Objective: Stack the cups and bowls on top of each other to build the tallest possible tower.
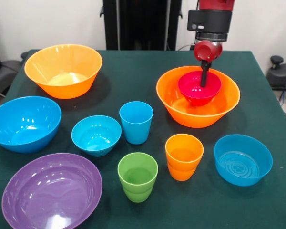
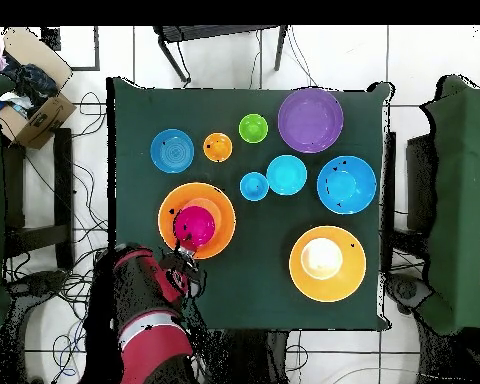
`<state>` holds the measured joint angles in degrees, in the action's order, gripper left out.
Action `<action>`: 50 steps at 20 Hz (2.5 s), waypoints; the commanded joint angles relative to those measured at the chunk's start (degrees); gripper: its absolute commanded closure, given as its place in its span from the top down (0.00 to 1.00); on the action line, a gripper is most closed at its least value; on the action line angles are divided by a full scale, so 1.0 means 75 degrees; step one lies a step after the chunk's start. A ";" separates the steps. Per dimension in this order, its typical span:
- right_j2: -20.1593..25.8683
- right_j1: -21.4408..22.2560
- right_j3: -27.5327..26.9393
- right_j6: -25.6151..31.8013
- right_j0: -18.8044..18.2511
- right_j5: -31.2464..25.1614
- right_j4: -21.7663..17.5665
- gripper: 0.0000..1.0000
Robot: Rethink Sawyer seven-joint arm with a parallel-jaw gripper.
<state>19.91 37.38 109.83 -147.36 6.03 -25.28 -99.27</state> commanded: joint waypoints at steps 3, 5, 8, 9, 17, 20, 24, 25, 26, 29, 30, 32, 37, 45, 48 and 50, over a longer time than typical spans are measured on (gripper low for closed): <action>0.0016 -0.0118 -0.0565 -0.1936 0.0296 -0.0489 -0.1014 0.00; 0.0030 -0.0134 -0.0590 -0.2096 0.0373 -0.0534 -0.1112 0.00; 0.0056 -0.0169 -0.0642 -0.2345 0.0465 -0.0616 -0.1251 0.00; 0.0069 -0.0197 -0.0659 -0.2420 0.0488 -0.0650 -0.1304 0.00; 0.0241 -0.0489 -0.0762 -0.3022 0.0477 -0.0902 -0.1845 0.00; 0.0259 -0.0460 -0.0668 -0.3257 0.0449 -0.0970 -0.2025 0.00; 0.0235 -0.0435 -0.0724 -0.3115 0.0407 -0.0874 -0.1953 0.00; 0.0240 -0.0469 -0.0727 -0.3169 0.0378 -0.0860 -0.1964 0.00; 0.0245 -0.0504 -0.0731 -0.3223 0.0349 -0.0845 -0.1974 0.00; 0.0230 -0.0389 -0.0696 -0.3476 0.0197 -0.0728 -0.1914 0.00; 0.0256 -0.0379 -0.0547 -0.3624 0.0224 -0.0817 -0.2083 0.00; 0.0223 -0.0391 -0.0586 -0.3520 0.0211 -0.0718 -0.1896 0.00; 0.0226 -0.0427 -0.0633 -0.3417 0.0189 -0.0712 -0.1956 0.00; 0.0375 -0.0305 -0.0517 -0.3730 0.0064 -0.0607 -0.1991 1.00; 0.0494 -0.0278 -0.0415 -0.3869 0.0018 -0.0610 -0.2187 1.00; 0.0523 -0.0270 -0.0384 -0.3920 0.0000 -0.0634 -0.2254 1.00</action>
<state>19.34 34.85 108.27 -162.91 7.46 -27.57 -111.15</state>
